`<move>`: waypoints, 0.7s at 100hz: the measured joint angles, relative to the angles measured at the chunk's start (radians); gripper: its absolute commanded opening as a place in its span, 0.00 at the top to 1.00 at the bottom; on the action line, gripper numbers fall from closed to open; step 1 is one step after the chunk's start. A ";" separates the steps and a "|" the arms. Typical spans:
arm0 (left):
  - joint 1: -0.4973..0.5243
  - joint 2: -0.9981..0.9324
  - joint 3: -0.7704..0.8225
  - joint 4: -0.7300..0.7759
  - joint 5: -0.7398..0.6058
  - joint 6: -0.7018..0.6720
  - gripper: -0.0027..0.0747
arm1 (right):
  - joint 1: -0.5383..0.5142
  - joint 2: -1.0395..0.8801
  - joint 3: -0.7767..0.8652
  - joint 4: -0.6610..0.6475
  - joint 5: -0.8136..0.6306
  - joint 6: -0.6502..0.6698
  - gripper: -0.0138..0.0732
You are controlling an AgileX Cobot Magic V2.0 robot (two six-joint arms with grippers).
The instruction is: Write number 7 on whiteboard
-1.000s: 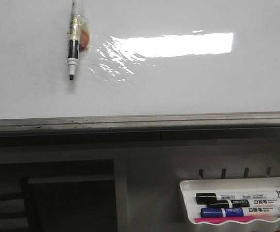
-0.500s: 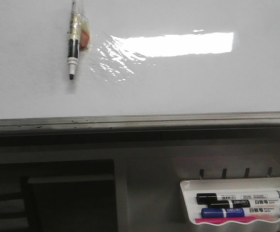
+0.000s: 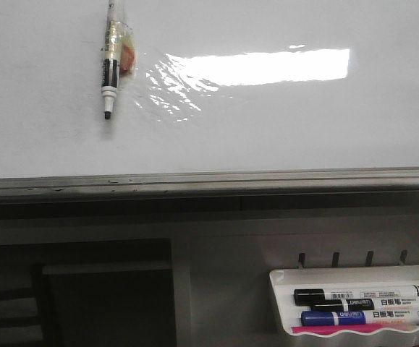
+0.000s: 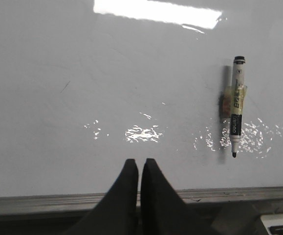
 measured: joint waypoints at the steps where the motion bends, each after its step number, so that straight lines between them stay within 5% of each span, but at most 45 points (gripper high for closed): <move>1: -0.003 0.010 -0.010 -0.001 0.006 0.003 0.99 | 0.002 0.007 -0.005 0.000 0.002 -0.003 0.90; 21: -0.096 0.097 -0.074 -0.003 0.025 0.030 0.98 | 0.055 0.138 -0.100 -0.006 0.051 -0.032 0.84; 29: -0.138 0.121 -0.074 -0.003 0.027 0.034 0.91 | 0.075 0.169 -0.114 -0.006 0.064 -0.037 0.66; 46: -0.195 0.175 -0.074 -0.046 0.000 0.034 0.50 | 0.108 0.203 -0.116 -0.006 0.072 -0.038 0.24; 54: -0.209 0.204 -0.074 -0.080 -0.039 0.034 0.36 | 0.110 0.205 -0.116 -0.006 0.072 -0.039 0.23; 70: -0.218 0.275 -0.074 -0.123 -0.104 0.042 0.35 | 0.110 0.205 -0.116 -0.006 0.072 -0.040 0.23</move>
